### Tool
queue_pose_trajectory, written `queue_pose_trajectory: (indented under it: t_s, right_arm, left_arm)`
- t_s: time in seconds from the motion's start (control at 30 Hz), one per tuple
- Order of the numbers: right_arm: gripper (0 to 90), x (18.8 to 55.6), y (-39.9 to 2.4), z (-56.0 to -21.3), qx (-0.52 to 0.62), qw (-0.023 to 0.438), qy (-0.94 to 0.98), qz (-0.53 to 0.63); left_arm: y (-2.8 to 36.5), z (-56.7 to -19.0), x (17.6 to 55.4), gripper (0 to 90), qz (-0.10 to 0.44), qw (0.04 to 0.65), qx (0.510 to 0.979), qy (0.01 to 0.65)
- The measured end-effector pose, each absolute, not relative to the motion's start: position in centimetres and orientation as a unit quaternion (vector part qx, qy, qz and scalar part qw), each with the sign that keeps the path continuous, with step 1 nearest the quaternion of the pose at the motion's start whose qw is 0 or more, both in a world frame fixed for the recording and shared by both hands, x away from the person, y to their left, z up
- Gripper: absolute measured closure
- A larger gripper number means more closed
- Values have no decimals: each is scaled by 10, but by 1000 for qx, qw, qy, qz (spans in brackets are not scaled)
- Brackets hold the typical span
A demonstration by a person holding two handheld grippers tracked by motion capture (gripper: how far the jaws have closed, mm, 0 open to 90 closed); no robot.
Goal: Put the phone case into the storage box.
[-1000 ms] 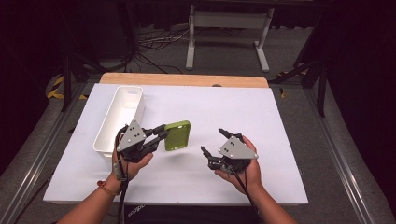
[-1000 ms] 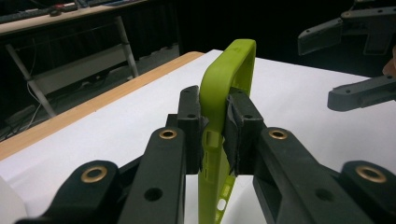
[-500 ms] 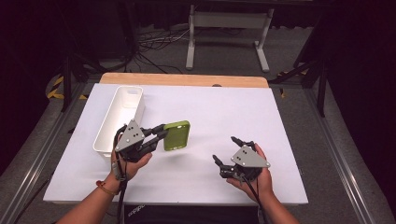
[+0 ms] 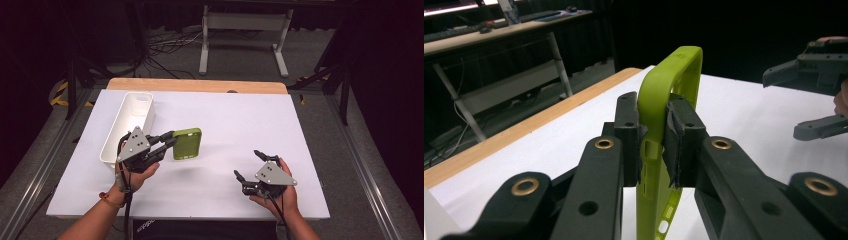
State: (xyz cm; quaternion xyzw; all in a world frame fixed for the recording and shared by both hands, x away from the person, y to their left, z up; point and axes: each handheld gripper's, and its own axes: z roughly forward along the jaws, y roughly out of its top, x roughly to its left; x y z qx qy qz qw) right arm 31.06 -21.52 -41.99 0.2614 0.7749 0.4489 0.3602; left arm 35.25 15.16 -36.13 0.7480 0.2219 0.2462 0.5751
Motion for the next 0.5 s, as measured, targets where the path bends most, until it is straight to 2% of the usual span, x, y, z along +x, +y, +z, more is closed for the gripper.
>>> queue_pose_trajectory:
  t_s: [0.5]
  right_arm:
    - [132,315,-221,-434,258,356,784,439]
  left_arm:
    - [161,-352,351,786,251,589,738,211]
